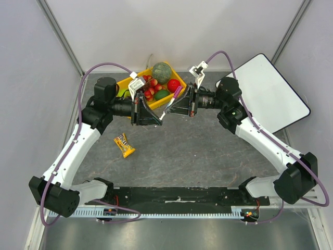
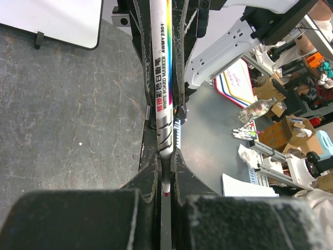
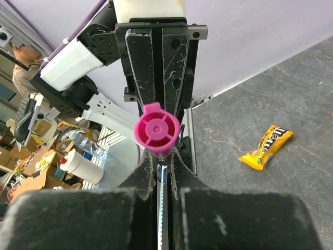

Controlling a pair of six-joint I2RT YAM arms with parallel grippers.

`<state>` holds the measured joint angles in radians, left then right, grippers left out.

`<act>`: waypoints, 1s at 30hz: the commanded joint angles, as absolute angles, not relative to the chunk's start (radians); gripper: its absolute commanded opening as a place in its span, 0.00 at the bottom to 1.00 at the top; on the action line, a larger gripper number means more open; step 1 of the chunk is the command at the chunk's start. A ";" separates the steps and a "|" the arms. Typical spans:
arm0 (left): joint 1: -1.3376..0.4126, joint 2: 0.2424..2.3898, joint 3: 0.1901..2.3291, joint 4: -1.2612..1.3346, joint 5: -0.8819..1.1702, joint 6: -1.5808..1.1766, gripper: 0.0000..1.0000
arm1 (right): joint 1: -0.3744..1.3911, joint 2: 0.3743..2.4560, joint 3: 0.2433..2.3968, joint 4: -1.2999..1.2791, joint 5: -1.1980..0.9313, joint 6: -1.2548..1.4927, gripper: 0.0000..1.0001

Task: Write a sentence on the whiteboard
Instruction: Pick up the whiteboard marker at the center of the board, then move the whiteboard to the center of the board.

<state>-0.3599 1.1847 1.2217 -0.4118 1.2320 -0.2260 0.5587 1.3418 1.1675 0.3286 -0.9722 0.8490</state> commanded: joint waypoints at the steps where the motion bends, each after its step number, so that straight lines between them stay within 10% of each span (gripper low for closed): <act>1: -0.364 1.177 1.235 -0.403 1.250 -0.172 0.02 | 0.552 1.345 1.157 0.394 -0.999 0.905 0.05; 13: -0.365 1.180 1.235 -0.410 1.204 -0.170 0.02 | 0.554 1.351 1.143 0.401 -1.023 0.910 0.29; 26: -0.362 1.091 1.236 -0.439 0.720 -0.164 0.02 | 0.509 1.230 1.092 -0.172 -0.542 0.515 0.93; 30: -0.360 1.057 1.229 -0.431 0.677 -0.156 0.02 | 0.505 1.233 1.095 -0.271 -0.358 0.473 0.98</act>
